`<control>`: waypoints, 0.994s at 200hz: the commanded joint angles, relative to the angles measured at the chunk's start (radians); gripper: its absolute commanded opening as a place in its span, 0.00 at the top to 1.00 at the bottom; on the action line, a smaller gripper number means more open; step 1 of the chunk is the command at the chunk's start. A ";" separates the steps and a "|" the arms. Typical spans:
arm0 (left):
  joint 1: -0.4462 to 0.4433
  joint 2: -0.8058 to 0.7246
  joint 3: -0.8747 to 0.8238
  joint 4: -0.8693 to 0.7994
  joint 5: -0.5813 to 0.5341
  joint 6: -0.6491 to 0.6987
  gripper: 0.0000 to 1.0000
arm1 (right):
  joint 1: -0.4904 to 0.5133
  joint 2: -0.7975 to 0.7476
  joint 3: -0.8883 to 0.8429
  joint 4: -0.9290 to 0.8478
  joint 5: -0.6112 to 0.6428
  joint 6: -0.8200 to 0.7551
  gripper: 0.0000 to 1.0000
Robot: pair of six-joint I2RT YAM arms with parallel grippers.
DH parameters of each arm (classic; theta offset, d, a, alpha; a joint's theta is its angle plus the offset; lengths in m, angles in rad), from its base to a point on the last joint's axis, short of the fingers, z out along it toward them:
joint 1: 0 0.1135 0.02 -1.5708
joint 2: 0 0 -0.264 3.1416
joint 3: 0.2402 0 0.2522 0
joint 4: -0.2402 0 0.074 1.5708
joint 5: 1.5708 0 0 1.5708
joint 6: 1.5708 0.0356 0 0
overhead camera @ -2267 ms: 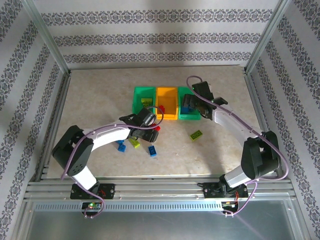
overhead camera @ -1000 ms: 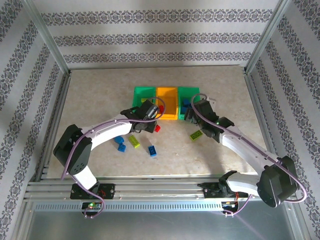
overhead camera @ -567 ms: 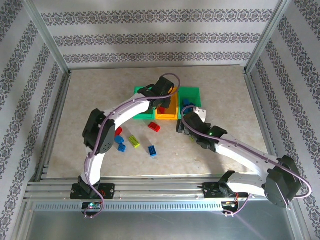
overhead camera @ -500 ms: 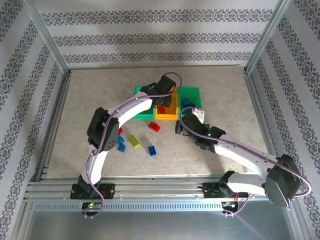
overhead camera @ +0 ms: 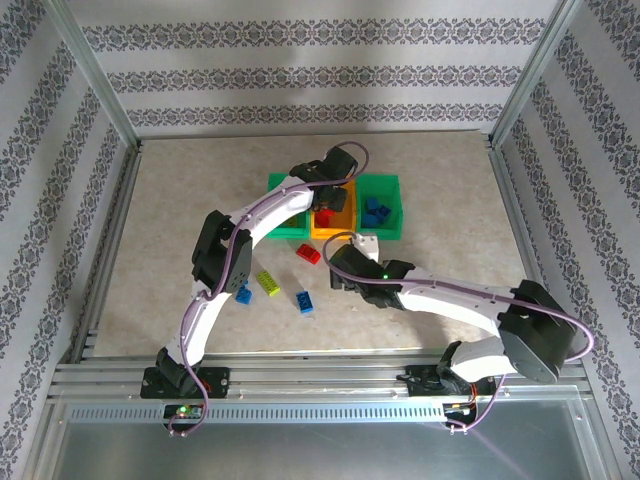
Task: Sort the legos into containers by color
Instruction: Place the lego in the container, then pick up the lego from the bottom-center of the table.
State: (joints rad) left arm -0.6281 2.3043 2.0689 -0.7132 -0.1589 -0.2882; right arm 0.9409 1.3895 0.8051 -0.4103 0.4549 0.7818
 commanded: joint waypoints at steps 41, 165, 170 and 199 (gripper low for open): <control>0.008 -0.106 -0.048 -0.017 -0.027 0.000 0.34 | 0.096 0.118 0.108 0.005 -0.064 -0.018 0.08; 0.060 -0.560 -0.535 0.248 -0.109 -0.077 0.00 | 0.177 0.343 0.270 -0.047 -0.267 -0.046 0.33; 0.063 -0.585 -0.565 0.269 -0.118 -0.076 0.00 | 0.178 0.354 0.277 -0.052 -0.272 -0.046 0.35; 0.085 -0.717 -0.730 0.366 -0.165 -0.103 0.00 | 0.185 0.408 0.313 -0.081 -0.289 -0.046 0.42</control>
State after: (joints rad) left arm -0.5629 1.6890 1.4342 -0.4763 -0.2607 -0.3523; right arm 1.1110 1.7588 1.0756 -0.4438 0.1898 0.7349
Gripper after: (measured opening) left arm 0.994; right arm 0.594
